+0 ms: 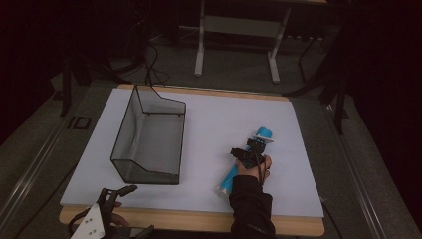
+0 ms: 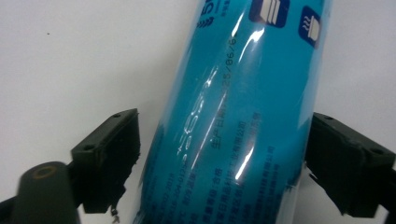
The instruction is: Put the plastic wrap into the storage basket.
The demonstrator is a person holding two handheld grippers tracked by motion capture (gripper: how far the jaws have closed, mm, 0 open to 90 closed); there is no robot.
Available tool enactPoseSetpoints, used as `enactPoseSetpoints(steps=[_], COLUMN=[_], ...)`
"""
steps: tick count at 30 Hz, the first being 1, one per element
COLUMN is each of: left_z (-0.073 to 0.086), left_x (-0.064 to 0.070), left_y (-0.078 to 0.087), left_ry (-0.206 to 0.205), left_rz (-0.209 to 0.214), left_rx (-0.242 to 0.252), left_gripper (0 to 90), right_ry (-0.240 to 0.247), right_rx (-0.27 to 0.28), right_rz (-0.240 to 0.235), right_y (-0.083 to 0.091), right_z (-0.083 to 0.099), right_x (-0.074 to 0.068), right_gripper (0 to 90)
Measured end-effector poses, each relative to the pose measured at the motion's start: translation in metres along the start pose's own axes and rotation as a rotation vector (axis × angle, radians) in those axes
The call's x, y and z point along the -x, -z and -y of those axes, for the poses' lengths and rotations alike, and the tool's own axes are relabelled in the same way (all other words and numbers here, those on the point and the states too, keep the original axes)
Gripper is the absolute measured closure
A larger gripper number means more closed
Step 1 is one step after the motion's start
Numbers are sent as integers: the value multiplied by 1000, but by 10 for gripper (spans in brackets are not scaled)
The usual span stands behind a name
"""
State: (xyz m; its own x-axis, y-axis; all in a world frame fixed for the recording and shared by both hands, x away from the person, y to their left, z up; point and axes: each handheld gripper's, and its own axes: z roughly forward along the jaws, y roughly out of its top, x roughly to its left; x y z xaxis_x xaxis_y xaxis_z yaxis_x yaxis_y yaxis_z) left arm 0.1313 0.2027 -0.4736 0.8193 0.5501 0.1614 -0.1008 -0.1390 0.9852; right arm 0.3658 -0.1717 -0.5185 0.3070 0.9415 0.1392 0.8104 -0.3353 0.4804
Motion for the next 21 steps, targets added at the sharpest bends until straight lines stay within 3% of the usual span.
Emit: enactPoseSetpoints(steps=[5, 6, 10, 17, 21], left_z=[0, 1, 1, 1, 2], left_x=[0, 0, 1, 2, 2], left_y=[0, -1, -1, -2, -3], left_ry=[2, -1, -4, -12, -14], left_rz=[2, 4, 4, 8, 8], left_rx=[-1, -11, -11, -22, -28], left_gripper=[2, 2, 2, 2, 2], right_ry=[-5, 5, -25, -103, -112], right_rx=[-22, -38, -45, -120, -127], right_rz=[1, 20, -12, -66, -89], right_y=[-2, -2, -3, -3, -2], right_z=[0, 0, -3, -10, -11], right_x=[0, -2, 3, 12, 15], right_gripper=[207, 221, 234, 267, 278])
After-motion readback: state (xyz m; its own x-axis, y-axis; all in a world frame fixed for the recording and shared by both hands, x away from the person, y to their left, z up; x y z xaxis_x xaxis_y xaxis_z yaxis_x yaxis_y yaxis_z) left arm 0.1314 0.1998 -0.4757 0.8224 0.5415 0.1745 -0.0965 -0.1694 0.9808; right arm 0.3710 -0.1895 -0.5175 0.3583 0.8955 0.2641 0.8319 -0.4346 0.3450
